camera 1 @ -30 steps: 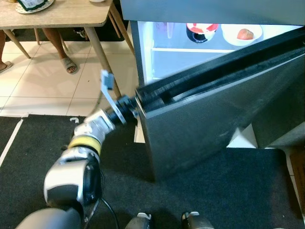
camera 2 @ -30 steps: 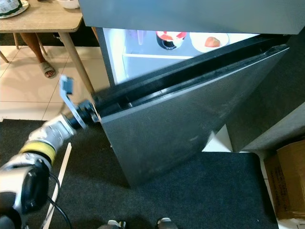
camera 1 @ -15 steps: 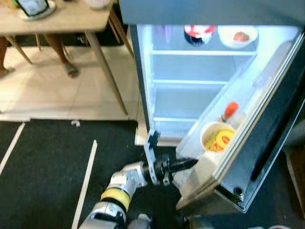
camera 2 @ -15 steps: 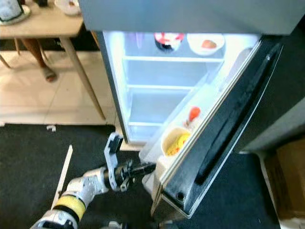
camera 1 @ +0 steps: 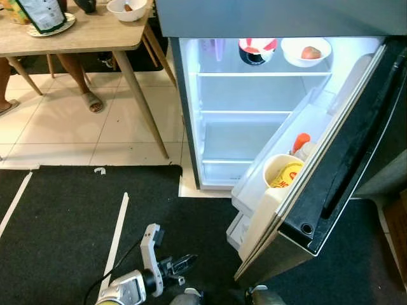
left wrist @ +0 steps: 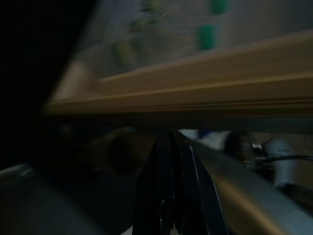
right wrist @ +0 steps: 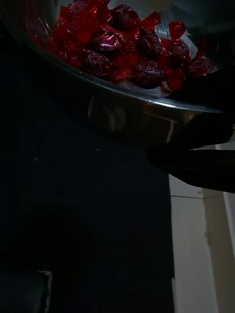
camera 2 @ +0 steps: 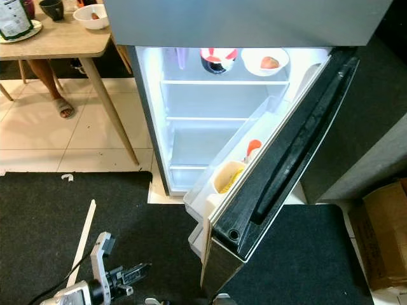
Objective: Restocking fridge
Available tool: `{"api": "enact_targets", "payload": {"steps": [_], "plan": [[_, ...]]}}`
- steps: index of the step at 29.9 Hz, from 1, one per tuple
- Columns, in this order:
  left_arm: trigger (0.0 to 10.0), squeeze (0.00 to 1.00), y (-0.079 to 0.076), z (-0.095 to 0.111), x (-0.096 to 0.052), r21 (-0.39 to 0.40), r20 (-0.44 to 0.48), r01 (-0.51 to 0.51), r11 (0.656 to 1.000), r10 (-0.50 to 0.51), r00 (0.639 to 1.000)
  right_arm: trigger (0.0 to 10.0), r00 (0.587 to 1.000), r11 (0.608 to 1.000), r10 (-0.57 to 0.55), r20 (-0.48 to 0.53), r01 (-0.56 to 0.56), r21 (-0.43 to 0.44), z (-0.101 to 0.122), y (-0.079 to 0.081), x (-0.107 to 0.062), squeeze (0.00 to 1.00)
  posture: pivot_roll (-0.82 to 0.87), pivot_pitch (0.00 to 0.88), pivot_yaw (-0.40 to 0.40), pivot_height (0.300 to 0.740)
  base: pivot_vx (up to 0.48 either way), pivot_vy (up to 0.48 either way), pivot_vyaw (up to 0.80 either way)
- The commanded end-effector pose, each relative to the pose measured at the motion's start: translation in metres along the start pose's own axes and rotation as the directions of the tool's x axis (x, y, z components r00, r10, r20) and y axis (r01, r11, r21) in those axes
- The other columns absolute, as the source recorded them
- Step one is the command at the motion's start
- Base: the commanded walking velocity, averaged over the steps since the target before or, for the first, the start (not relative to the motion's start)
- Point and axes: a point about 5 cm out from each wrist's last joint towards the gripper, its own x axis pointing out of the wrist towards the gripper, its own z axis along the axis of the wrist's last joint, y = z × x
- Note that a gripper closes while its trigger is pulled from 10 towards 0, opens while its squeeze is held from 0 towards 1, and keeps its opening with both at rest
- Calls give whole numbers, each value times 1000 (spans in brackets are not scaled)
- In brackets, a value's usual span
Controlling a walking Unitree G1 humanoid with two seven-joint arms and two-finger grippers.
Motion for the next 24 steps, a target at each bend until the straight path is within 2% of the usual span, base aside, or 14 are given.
{"api": "enact_targets", "payload": {"steps": [1,2,3,4,7,8,11,12,14,16,17,21,24], "plan": [[10000,0,12,-11,-14,-15,-21,-85,996,85,996,10000,999,1000,-12,-47,12,12,-13,0,-3,0,-127,245,40,740,0,0,0],[10000,0,18,-15,-20,-15,-21,-154,988,154,988,10000,999,1000,-12,-47,12,12,-13,0,-3,0,-127,245,40,740,0,0,0],[10000,0,18,-15,-20,-15,-21,-154,988,154,988,10000,999,1000,-12,-47,12,12,-13,0,-3,0,-127,245,40,740,0,0,0],[10000,0,26,-20,-28,-31,-15,-243,970,242,970,10000,999,1000,-11,-46,12,13,-12,1,-3,0,-122,236,38,740,0,0,0],[10000,0,45,-37,-53,-82,-16,-472,878,472,881,10000,999,1000,-8,-43,9,17,-9,3,-2,0,-116,215,37,740,0,0,0],[10000,0,45,-37,-53,-82,-16,-472,878,472,881,10000,999,1000,-8,-43,9,17,-9,3,-2,0,-116,215,37,740,0,0,0],[10000,0,53,-49,-67,-130,-32,-580,804,582,813,10000,999,1000,-6,-37,7,20,-3,3,0,0,-108,200,32,740,0,0,0],[10000,0,53,-49,-67,-130,-32,-580,804,582,813,10000,999,1000,-6,-37,7,20,-3,3,0,0,-108,200,32,740,0,0,0],[10000,0,56,-54,-73,-165,-30,-617,769,621,783,10000,1000,1000,-4,-30,5,20,1,4,1,0,-100,194,26,740,0,0,0],[10000,0,56,-56,-74,-174,-27,-624,762,630,777,10000,1000,1000,-3,-27,4,20,2,4,1,0,-99,192,25,740,0,0,0],[10000,0,56,-58,-75,-187,-24,-639,746,647,762,10000,1000,1000,0,-22,0,14,5,4,2,0,-87,182,18,740,0,0,0],[10000,0,56,-60,-74,-195,-23,-649,736,658,753,10000,1000,1000,3,-20,-3,9,7,3,2,0,-80,174,12,740,0,0,0],[10000,0,56,-61,-71,-196,-21,-672,714,682,731,10000,1000,1000,7,-18,-7,0,10,3,3,0,-75,157,3,740,0,0,0]]}}
